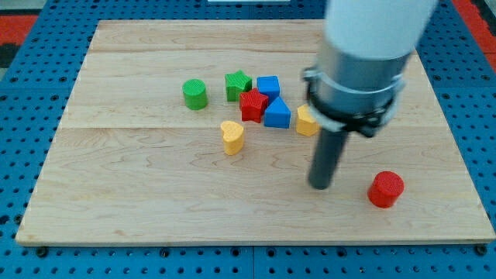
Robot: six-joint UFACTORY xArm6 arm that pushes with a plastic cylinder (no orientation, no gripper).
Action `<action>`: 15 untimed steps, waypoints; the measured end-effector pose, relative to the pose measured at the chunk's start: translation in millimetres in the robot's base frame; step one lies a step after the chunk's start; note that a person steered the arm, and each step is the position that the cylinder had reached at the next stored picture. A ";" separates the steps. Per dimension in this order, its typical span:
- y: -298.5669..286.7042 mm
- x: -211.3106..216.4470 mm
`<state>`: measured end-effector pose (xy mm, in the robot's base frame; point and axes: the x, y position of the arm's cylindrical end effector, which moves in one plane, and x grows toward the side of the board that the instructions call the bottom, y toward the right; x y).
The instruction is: Place the yellow blocks in a diagonal line
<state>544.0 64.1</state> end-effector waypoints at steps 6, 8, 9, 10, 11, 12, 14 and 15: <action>4.7 -51.9; 39.2 -23.8; -1.2 -29.4; 15.3 -12.0; 46.2 -15.6; 36.0 -59.9; 52.2 -151.0; 22.9 -158.7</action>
<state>385.3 87.0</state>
